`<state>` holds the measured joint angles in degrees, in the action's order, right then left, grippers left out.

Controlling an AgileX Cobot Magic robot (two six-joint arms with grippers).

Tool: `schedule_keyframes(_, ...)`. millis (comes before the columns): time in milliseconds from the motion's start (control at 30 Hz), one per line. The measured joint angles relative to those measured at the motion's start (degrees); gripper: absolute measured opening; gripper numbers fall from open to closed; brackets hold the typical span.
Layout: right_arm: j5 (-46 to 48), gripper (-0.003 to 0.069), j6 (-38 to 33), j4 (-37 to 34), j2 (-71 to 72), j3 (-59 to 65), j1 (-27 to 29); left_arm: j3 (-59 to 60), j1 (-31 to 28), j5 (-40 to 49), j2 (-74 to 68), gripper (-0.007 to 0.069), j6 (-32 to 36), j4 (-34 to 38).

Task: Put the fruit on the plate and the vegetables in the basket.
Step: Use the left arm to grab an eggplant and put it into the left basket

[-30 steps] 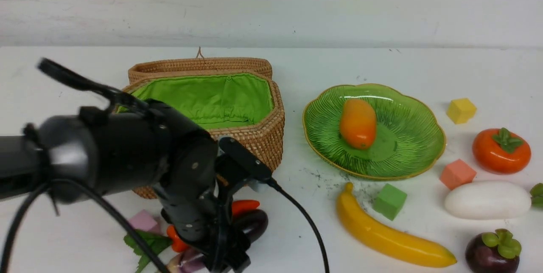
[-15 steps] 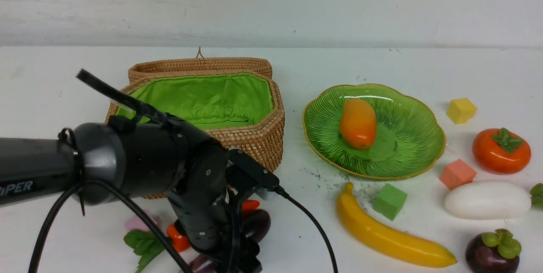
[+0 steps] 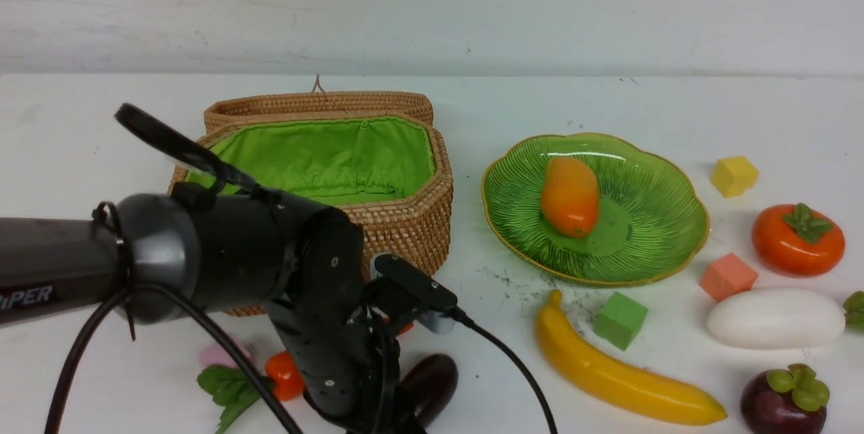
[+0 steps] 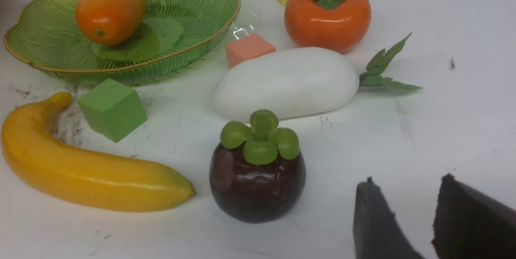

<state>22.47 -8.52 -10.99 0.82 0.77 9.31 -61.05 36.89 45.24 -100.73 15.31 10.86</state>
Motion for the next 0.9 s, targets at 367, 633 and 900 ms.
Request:
schedule_keyframes(367,0.0,0.0245,0.0,0.0,0.0,0.0,0.0,-0.08,0.0,3.75,3.12,0.0288,3.92,4.52)
schedule_keyframes(633,0.0,0.0245,0.0,0.0,0.0,0.0,0.0,-0.08,0.0,5.11,8.04,0.0288,6.72,6.03)
schedule_keyframes(900,0.0,0.0245,0.0,0.0,0.0,0.0,0.0,-2.38,0.0,12.4,13.48,0.0288,16.06,7.37)
